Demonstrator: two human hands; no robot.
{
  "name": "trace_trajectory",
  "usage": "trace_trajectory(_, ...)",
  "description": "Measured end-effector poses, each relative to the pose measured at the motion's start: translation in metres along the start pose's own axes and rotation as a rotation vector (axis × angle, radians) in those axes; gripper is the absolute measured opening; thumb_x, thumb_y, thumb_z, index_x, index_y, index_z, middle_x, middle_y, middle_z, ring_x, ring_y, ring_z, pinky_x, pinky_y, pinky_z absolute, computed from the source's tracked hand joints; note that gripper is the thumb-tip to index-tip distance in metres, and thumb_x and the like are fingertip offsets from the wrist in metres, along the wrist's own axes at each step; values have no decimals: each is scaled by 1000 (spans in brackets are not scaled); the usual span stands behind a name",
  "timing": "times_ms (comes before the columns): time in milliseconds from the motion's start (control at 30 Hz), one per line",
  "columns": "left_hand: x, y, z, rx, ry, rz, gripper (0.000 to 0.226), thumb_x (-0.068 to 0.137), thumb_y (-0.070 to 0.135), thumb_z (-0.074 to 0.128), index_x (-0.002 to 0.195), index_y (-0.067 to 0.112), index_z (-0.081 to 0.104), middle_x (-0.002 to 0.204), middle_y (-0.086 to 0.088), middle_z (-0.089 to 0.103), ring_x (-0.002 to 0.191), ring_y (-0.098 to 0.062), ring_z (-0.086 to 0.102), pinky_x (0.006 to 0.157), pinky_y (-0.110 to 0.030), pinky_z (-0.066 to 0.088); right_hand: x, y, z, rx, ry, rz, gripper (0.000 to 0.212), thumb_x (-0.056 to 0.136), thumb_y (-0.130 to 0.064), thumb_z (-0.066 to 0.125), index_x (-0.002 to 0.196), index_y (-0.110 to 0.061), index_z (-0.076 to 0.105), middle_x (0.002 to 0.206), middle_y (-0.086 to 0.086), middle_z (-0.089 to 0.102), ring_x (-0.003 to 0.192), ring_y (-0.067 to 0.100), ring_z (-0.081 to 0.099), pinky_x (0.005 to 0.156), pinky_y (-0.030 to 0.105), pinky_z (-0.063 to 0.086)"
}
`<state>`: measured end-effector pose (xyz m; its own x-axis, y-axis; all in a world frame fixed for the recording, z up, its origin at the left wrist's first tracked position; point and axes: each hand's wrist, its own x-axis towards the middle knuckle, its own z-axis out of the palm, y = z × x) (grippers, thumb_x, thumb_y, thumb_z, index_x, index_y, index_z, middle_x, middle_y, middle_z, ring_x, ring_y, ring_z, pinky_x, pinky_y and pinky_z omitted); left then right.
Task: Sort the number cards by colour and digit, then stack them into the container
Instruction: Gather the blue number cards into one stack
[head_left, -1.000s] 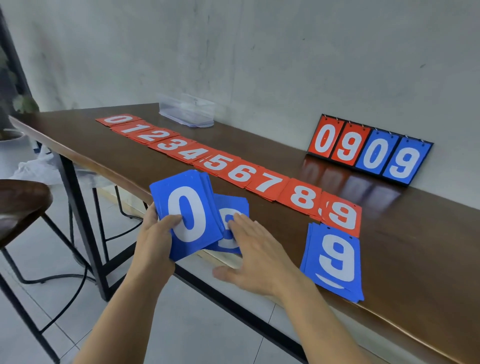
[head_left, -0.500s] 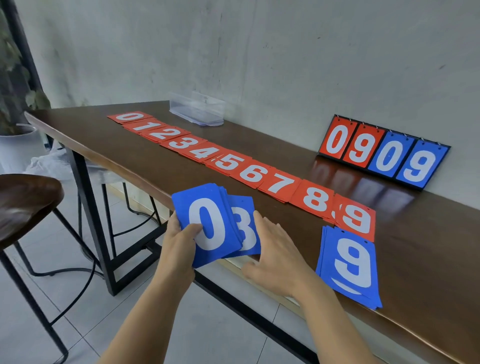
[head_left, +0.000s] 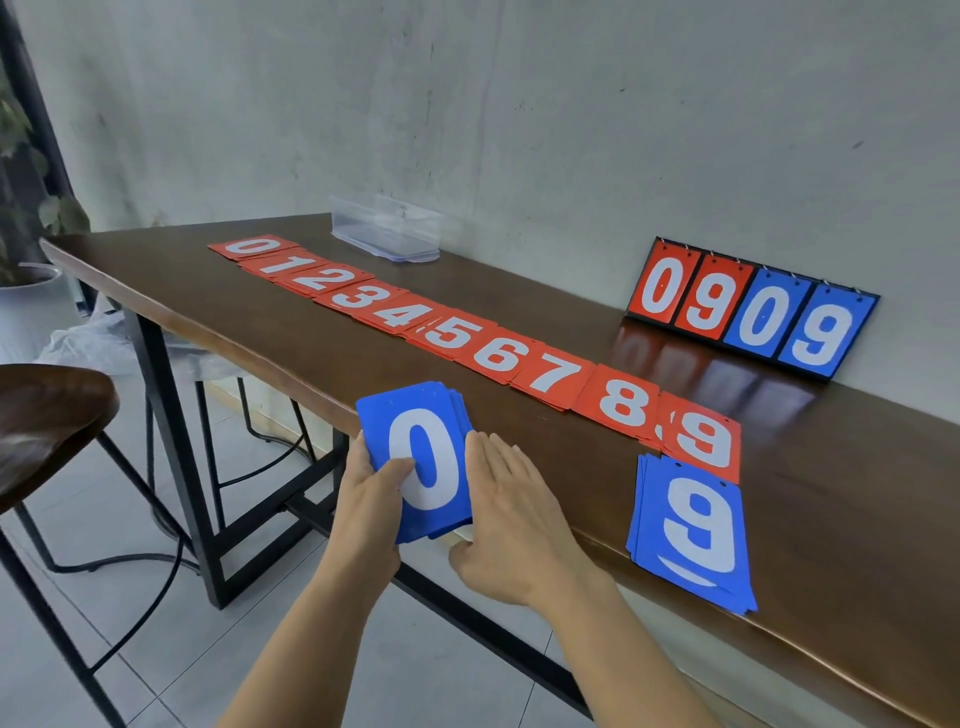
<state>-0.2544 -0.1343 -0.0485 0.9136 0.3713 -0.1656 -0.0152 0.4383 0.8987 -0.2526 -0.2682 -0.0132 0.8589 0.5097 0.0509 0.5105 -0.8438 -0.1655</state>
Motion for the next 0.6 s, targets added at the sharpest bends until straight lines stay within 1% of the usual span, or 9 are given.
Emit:
trace_trajectory(133,-4,5,2,-12,-25,-9,40,96,9,51,131,30,49,114,-1,67,95,-24,69,64,-35,58,-27,21,-25,45,83,70,92,90,-28,57,154,-23,-9,162,-7,-7,148,11,-7,113,25,-8)
trace_trajectory(233,-3,9,5,-25,-37,-10,41,96,9,52,131,31,49,115,0,66,99,-26,67,72,-40,59,-59,56,-48,71,179,251,83,93,-43,52,154,-25,0,162,-9,2,148,11,2,118,28,5)
trace_trajectory(300,-3,10,7,-23,-41,-10,39,96,10,52,130,30,50,116,-1,65,101,-27,67,75,-42,58,-79,78,-55,82,187,400,78,93,-55,46,155,-23,10,160,-10,14,147,12,14,117,31,17)
trace_trajectory(333,-3,10,8,-21,-42,-11,39,96,11,53,129,30,51,116,-1,66,102,-27,66,73,-41,58,-87,87,-55,77,192,454,73,93,-56,43,153,-21,21,156,-9,26,142,15,26,112,31,26)
trace_trajectory(367,-4,9,8,-20,-42,-12,38,96,11,52,129,30,52,116,-1,66,102,-28,66,69,-39,57,-93,95,-52,72,192,492,65,94,-55,40,147,-18,33,148,-6,39,132,17,37,103,31,33)
trace_trajectory(433,-4,7,9,-26,-45,-15,38,95,10,51,127,30,54,116,-2,66,103,-29,66,63,-37,53,-101,102,-42,65,153,542,54,95,-53,35,135,-19,45,134,-1,49,119,19,43,88,29,34)
trace_trajectory(467,-5,6,10,-28,-46,-18,39,95,9,51,126,31,55,117,-2,66,103,-30,66,62,-36,52,-103,102,-36,66,131,543,54,95,-55,32,135,-21,45,133,-1,47,119,17,42,88,28,33)
trace_trajectory(533,-6,4,10,-27,-47,-22,39,95,10,51,127,31,54,117,-1,66,103,-30,66,63,-36,52,-103,100,-24,54,126,507,60,93,-61,27,141,-27,39,138,-6,38,125,13,37,96,25,33)
trace_trajectory(600,-8,3,11,-28,-52,-22,39,95,10,51,127,31,54,117,-1,66,103,-30,66,62,-36,52,-98,94,-17,60,135,443,74,86,-72,17,146,-30,32,144,-10,30,131,10,31,105,26,30)
